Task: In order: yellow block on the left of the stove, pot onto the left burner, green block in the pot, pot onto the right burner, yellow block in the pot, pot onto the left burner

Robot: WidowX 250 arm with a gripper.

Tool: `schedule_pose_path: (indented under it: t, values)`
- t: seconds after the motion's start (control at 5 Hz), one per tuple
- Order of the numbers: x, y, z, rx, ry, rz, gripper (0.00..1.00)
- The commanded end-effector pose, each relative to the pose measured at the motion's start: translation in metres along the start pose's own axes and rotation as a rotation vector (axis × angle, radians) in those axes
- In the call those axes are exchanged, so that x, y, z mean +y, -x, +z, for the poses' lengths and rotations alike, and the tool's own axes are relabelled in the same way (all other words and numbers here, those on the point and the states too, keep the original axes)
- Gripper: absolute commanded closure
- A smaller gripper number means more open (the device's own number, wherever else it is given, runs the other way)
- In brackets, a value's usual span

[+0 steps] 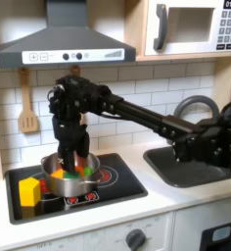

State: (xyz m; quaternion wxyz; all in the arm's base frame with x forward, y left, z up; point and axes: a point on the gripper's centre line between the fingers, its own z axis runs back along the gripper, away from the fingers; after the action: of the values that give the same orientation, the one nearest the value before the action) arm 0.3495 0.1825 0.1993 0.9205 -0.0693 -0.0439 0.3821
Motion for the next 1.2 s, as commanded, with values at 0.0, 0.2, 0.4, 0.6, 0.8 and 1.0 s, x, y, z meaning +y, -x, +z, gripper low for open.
schedule_pose_path:
  t: [0.0, 0.2, 0.4, 0.6, 0.8, 1.0]
  values:
    - [0.003, 0.001, 0.002, 0.007, 0.012, 0.008, 0.0]
    - [0.005, 0.0, 0.0, 0.011, 0.007, 0.008, 0.0]
    - [-0.001, 0.004, 0.002, 0.016, 0.018, -0.006, 0.0]
    - [-0.005, 0.009, 0.0, 0.025, 0.027, -0.013, 0.0]
    - [-0.006, 0.014, 0.008, 0.01, 0.046, -0.014, 0.0]
    - [-0.007, 0.023, 0.005, 0.018, 0.04, -0.026, 0.0]
